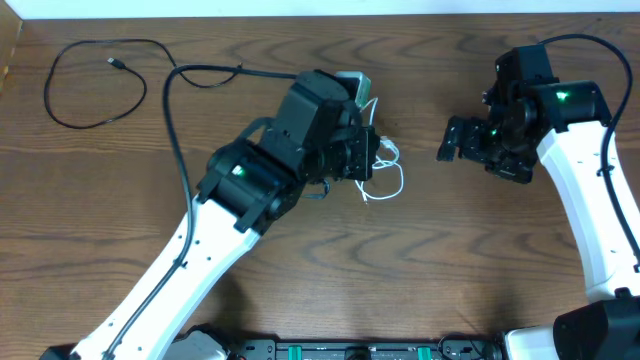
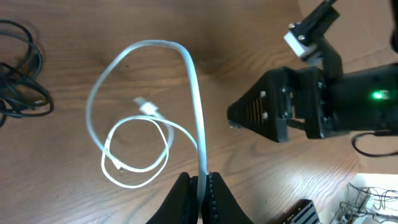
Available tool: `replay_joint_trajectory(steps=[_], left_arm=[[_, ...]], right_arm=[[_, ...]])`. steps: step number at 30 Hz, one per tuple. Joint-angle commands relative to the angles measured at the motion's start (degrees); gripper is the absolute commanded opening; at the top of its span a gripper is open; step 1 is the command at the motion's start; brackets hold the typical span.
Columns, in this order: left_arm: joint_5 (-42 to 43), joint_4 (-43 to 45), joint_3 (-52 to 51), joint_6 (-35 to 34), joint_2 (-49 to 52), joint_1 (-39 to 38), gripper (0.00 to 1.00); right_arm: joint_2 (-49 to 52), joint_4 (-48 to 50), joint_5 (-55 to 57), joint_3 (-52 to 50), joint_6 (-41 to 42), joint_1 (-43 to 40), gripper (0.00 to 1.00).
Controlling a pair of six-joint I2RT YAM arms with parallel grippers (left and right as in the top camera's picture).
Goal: Untangle cables
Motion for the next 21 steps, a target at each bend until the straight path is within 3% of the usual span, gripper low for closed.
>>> replay_joint_trajectory(steps=[1,15,21], left_arm=[[-0.9,-1.1,1.2,1.3,-0.1,0.0,0.08],[-0.4,-11.4,0.9,-1.3,11.5,0.0,0.08],[5.6,-13.0,0.9,-2.1,16.8,-1.1,0.08]], right_arm=[[0.0,0.1,0.0,-0.3,-1.0,0.4,0.99],[0.0,0.1,0.0,-0.3,-1.0,0.4,0.99],[0.0,0.2,0.0,-0.3,-1.0,0.4,0.99]])
